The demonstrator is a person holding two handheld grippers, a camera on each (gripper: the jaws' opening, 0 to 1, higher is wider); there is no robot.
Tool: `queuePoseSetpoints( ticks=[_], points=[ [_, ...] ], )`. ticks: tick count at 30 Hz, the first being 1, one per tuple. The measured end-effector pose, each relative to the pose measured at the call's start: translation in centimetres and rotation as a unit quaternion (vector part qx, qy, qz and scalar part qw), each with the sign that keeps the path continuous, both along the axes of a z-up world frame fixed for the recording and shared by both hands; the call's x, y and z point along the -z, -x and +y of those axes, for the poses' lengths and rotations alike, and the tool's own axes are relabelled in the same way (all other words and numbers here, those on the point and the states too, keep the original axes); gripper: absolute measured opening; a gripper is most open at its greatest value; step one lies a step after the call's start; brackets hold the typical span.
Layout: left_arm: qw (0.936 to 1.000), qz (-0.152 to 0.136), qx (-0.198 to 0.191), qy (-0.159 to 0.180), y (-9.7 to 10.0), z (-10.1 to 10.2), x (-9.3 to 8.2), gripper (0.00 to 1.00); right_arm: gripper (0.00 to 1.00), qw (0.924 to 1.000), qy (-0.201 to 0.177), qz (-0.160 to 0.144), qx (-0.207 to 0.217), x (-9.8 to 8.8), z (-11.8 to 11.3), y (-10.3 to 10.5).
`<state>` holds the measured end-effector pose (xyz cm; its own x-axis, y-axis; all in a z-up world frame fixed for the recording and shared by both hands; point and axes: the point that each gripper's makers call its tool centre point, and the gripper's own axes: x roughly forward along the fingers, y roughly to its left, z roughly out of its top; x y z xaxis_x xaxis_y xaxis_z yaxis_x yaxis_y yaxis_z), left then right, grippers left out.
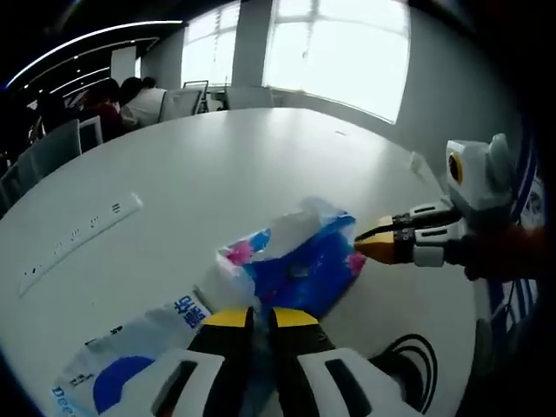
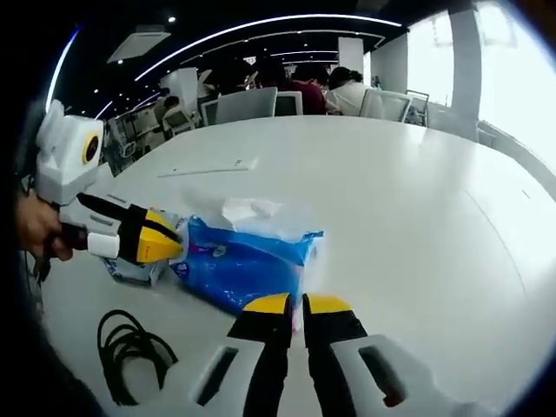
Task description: Arrange the tabletop items into an orderly group along one side of the table until the central work area is clear of visible clutter.
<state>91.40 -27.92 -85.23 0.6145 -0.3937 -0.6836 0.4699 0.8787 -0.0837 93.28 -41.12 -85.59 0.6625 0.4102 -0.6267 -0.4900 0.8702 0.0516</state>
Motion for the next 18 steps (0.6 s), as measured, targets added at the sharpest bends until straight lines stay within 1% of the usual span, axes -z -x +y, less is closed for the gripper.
queuePoseSetpoints(
  ticks=[3, 5, 7, 10, 15, 16, 18],
  points=[
    [1.0, 0.004, 0.006, -0.002, 0.1, -0.1, 0.3, 0.03, 0.0, 1.0, -0.004, 0.002, 0.0, 0.1, -0.1, -0.1],
    [0.9999, 0.011, 0.004, 0.003, 0.2, -0.2, 0.5, 0.0, 0.0, 1.0, -0.003, 0.001, -0.002, 0.2, -0.2, -0.2],
    [0.9999, 0.01, 0.004, 0.001, 0.2, -0.2, 0.5, 0.0, 0.0, 1.0, -0.003, 0.0, -0.003, 0.2, -0.2, -0.2],
    [0.9999, 0.011, 0.007, 0.005, 0.3, -0.4, 0.4, 0.0, 0.0, 0.9998, 0.01, -0.012, -0.009, 0.0, -0.4, -0.3],
    [0.9999, 0.01, 0.006, 0.01, 0.7, -0.8, -0.2, 0.0, 0.0, 0.9995, 0.015, -0.025, -0.009, -0.6, -0.6, -0.5],
    [1.0, 0.0, 0.007, 0.007, 0.7, -0.8, -0.6, 0.0, 0.0, 0.9994, 0.016, -0.029, -0.008, -0.9, -0.7, -0.5],
    [0.9999, -0.004, 0.01, 0.007, 0.9, -1.1, -1.1, 0.0, 0.0, 0.9992, 0.018, -0.034, -0.009, -1.1, -0.7, -0.5]
  ],
)
